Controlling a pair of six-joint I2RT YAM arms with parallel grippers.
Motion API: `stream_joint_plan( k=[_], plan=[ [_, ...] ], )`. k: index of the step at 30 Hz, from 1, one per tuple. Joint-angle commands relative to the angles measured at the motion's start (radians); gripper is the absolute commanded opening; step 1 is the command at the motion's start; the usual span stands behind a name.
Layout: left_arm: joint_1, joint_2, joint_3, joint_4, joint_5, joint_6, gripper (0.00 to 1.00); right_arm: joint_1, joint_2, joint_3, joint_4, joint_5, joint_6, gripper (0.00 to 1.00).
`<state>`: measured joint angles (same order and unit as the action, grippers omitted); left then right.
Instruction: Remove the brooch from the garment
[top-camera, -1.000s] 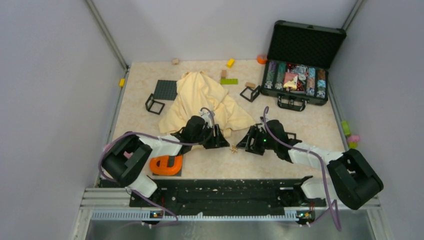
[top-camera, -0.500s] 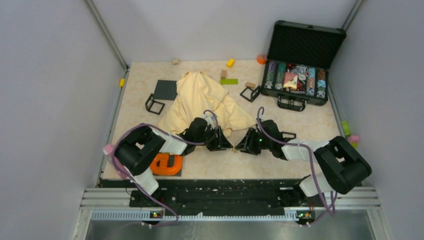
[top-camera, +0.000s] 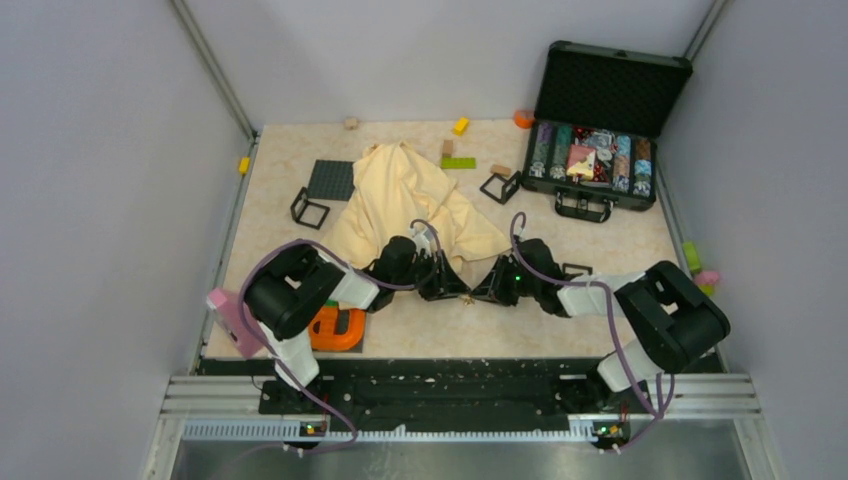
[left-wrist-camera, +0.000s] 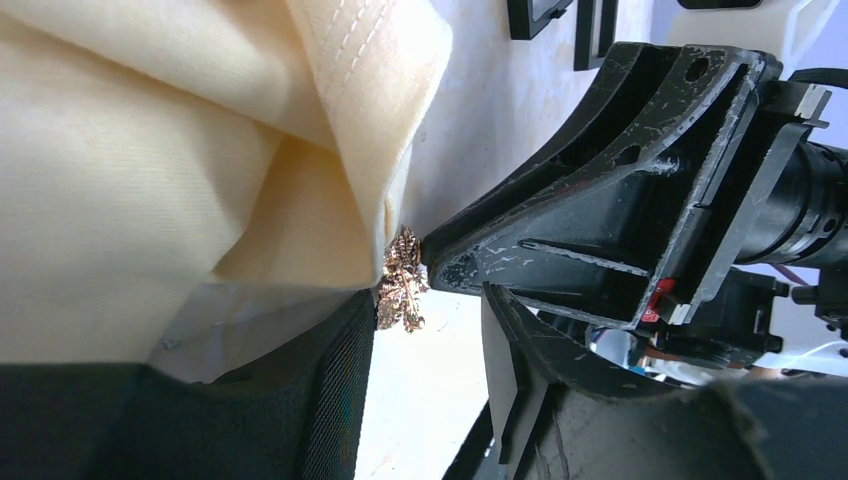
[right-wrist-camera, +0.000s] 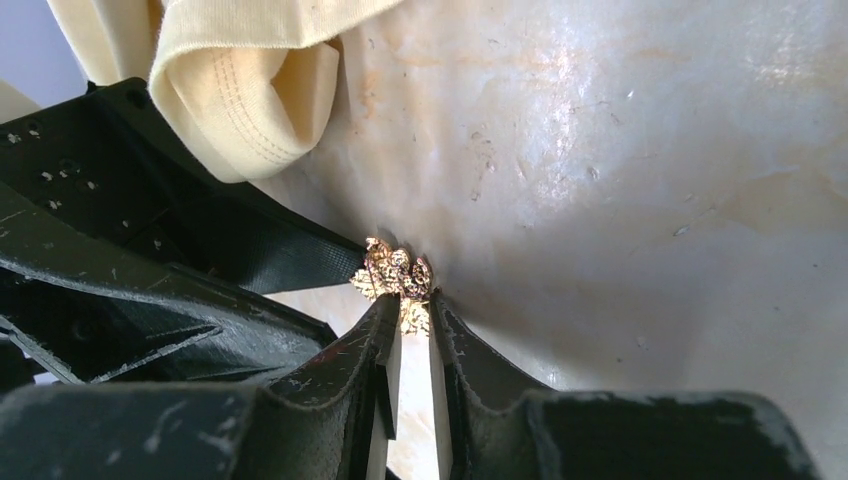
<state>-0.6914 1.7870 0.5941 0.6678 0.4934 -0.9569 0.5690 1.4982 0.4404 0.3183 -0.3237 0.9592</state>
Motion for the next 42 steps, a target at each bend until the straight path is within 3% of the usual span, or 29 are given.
stream_joint_plan(
  k=[1, 5, 13, 19, 23, 28, 36, 42],
  plan=[
    [0.000, 0.037, -0.013, 0.086, 0.019, -0.032, 0.48, 0.009, 0.023, -0.012, 0.021, 0.029, 0.002, 0.19],
    [0.001, 0.027, -0.017, 0.106, 0.031, -0.043, 0.45, 0.009, 0.020, -0.021, 0.027, 0.030, 0.003, 0.19],
    [0.001, 0.030, -0.009, 0.046, 0.016, -0.005, 0.20, 0.008, -0.020, -0.021, -0.001, 0.046, 0.001, 0.18],
    [0.000, 0.047, -0.003, 0.047, 0.025, -0.002, 0.12, 0.008, -0.036, -0.023, -0.007, 0.052, 0.000, 0.17],
    [-0.001, 0.056, 0.006, 0.041, 0.033, 0.009, 0.00, 0.008, -0.052, -0.020, -0.018, 0.058, -0.002, 0.17],
    [-0.001, 0.032, -0.005, 0.049, 0.022, 0.022, 0.00, 0.007, -0.101, -0.014, -0.060, 0.083, -0.012, 0.20],
    [0.018, -0.094, -0.045, 0.048, 0.039, 0.021, 0.00, -0.036, -0.343, 0.000, -0.240, 0.199, -0.113, 0.42],
    [0.043, -0.158, -0.046, 0.045, 0.086, -0.002, 0.00, -0.068, -0.461, 0.017, -0.367, 0.250, -0.180, 0.46]
  ],
)
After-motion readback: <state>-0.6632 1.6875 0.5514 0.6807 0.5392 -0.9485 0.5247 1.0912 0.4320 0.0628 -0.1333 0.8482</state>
